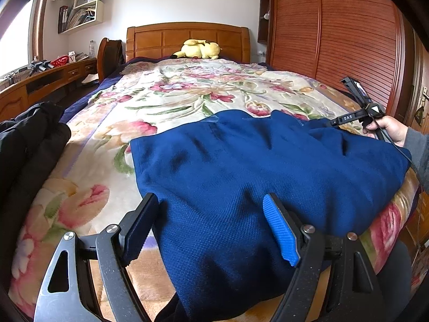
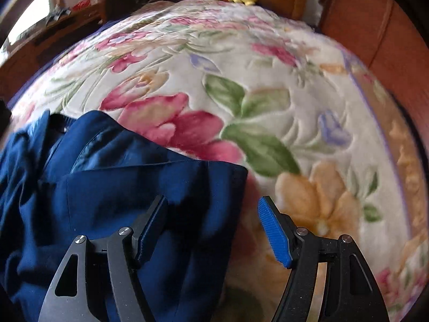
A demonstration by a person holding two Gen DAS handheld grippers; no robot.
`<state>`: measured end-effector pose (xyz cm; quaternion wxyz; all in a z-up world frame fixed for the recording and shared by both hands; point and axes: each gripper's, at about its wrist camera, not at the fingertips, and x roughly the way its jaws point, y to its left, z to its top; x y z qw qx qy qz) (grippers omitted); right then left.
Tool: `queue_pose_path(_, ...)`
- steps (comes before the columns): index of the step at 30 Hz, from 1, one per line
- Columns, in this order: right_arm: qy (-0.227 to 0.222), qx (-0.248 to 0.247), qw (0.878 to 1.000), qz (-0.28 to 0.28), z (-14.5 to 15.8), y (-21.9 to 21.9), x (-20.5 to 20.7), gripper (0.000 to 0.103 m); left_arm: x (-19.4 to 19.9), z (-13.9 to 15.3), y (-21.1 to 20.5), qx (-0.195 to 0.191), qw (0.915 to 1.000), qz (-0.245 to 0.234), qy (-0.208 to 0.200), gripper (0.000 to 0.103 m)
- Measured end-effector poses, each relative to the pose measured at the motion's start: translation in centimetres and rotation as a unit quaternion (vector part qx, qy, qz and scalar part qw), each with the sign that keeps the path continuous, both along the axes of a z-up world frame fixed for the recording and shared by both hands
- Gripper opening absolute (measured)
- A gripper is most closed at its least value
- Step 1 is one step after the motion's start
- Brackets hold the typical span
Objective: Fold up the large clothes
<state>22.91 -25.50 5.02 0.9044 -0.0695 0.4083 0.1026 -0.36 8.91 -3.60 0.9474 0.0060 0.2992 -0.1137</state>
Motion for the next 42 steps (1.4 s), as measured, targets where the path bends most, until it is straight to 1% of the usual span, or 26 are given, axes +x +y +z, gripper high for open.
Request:
queue_pose_path(1, 0.003, 0.013, 1.000, -0.003, 0.0, 0.0, 0.4, 0.071, 0.0, 0.0, 0.0, 0.001, 1.0000, 0.000, 0.000, 0.081)
queue_pose_path(3, 0.004, 0.036, 0.999, 0.004, -0.2, -0.4, 0.8, 0.053, 0.0, 0.0, 0.0, 0.000, 1.0000, 0.000, 0.001, 0.081)
queue_pose_path(4, 0.003, 0.040, 0.999, 0.016, -0.1, -0.1, 0.6, 0.033, 0.0, -0.1, -0.1, 0.000, 1.0000, 0.000, 0.001, 0.081)
queue_pose_path(5, -0.004, 0.036, 0.999, 0.026, 0.0, 0.2, 0.4, 0.016, -0.1, -0.1, -0.1, 0.000, 1.0000, -0.001, 0.001, 0.081)
queue_pose_path(7, -0.034, 0.018, 0.998, 0.048, 0.7, 0.7, -0.3, 0.009, -0.1, -0.1, -0.1, 0.000, 1.0000, -0.001, 0.001, 0.081)
queue_pose_path(8, -0.052, 0.014, 0.997, 0.056, 1.3, 0.9, -1.1, 0.007, -0.1, -0.1, -0.1, 0.000, 1.0000, 0.000, 0.001, 0.081)
queue_pose_path(9, -0.081, 0.013, 0.995, 0.059, 2.3, 0.8, -1.9, 0.007, -0.1, -0.1, -0.1, 0.000, 1.0000, 0.000, 0.001, 0.081)
queue_pose_path(11, -0.142, 0.024, 0.988, 0.055, 4.2, 0.0, -3.5, 0.006, -0.1, -0.1, -0.1, 0.000, 1.0000, 0.000, 0.001, 0.081)
queue_pose_path(12, -0.176, 0.025, 0.983, 0.035, 5.2, -0.9, -4.3, 0.006, -0.1, -0.1, -0.1, 0.000, 1.0000, 0.000, 0.001, 0.081)
queue_pose_path(13, -0.192, 0.023, 0.981, 0.002, 5.7, -1.8, -4.5, 0.005, -0.1, -0.2, -0.1, 0.001, 1.0000, -0.001, 0.002, 0.081)
queue_pose_path(14, -0.192, 0.027, 0.980, -0.033, 5.9, -3.0, -4.3, 0.005, -0.1, -0.2, -0.1, 0.000, 1.0000, -0.001, 0.002, 0.081)
queue_pose_path(15, -0.172, 0.028, 0.983, -0.064, 5.3, -4.2, -3.6, 0.006, -0.1, -0.2, -0.1, 0.002, 1.0000, 0.000, 0.002, 0.081)
queue_pose_path(16, -0.148, 0.019, 0.986, -0.076, 4.5, -4.7, -2.9, 0.006, -0.1, -0.3, -0.1, 0.002, 1.0000, -0.001, 0.002, 0.081)
queue_pose_path(19, -0.085, -0.002, 0.994, -0.069, 1.6, -5.5, -1.5, 0.006, -0.2, -0.3, -0.1, 0.003, 1.0000, -0.001, 0.002, 0.081)
queue_pose_path(20, -0.069, -0.004, 0.995, -0.069, 0.9, -5.8, -1.3, 0.013, -0.2, -0.3, -0.2, 0.003, 1.0000, -0.001, 0.002, 0.081)
queue_pose_path(21, -0.067, -0.009, 0.995, -0.073, 0.6, -6.0, -1.3, 0.018, -0.2, -0.3, -0.2, 0.003, 1.0000, -0.001, 0.002, 0.081)
queue_pose_path(22, -0.073, -0.015, 0.995, -0.073, 0.6, -6.2, -1.5, 0.032, -0.2, -0.3, -0.1, 0.003, 1.0000, -0.001, 0.002, 0.081)
queue_pose_path(23, -0.079, -0.017, 0.994, -0.070, 0.7, -6.5, -1.8, 0.052, -0.2, -0.3, -0.2, 0.002, 1.0000, -0.001, 0.002, 0.081)
queue_pose_path(25, -0.087, -0.015, 0.994, -0.070, 1.0, -6.8, -2.4, 0.067, -0.2, -0.3, -0.2, 0.003, 1.0000, 0.000, 0.001, 0.081)
queue_pose_path(28, -0.100, -0.014, 0.993, -0.062, 2.1, -6.6, -3.9, 0.067, -0.3, -0.3, -0.1, 0.003, 1.0000, 0.000, 0.002, 0.081)
queue_pose_path(30, -0.108, -0.018, 0.993, -0.049, 2.7, -4.9, -5.4, 0.067, -0.3, -0.3, -0.1, 0.003, 1.0000, 0.000, 0.001, 0.081)
queue_pose_path(32, -0.118, -0.024, 0.992, -0.029, 2.6, -3.3, -6.8, 0.067, -0.3, -0.3, 0.0, 0.003, 1.0000, 0.000, 0.001, 0.081)
queue_pose_path(36, -0.137, -0.027, 0.990, 0.023, 3.1, -0.9, -12.2, 0.067, -0.3, -0.3, -0.1, 0.003, 1.0000, 0.000, 0.001, 0.081)
queue_pose_path(40, -0.177, -0.051, 0.982, 0.048, 3.7, 0.9, -16.9, 0.067, -0.4, -0.3, -0.1, 0.004, 1.0000, 0.001, 0.001, 0.081)
queue_pose_path(42, -0.181, -0.042, 0.981, 0.060, 4.2, 1.4, -18.9, 0.067, -0.3, -0.3, -0.1, 0.004, 1.0000, 0.001, 0.001, 0.081)
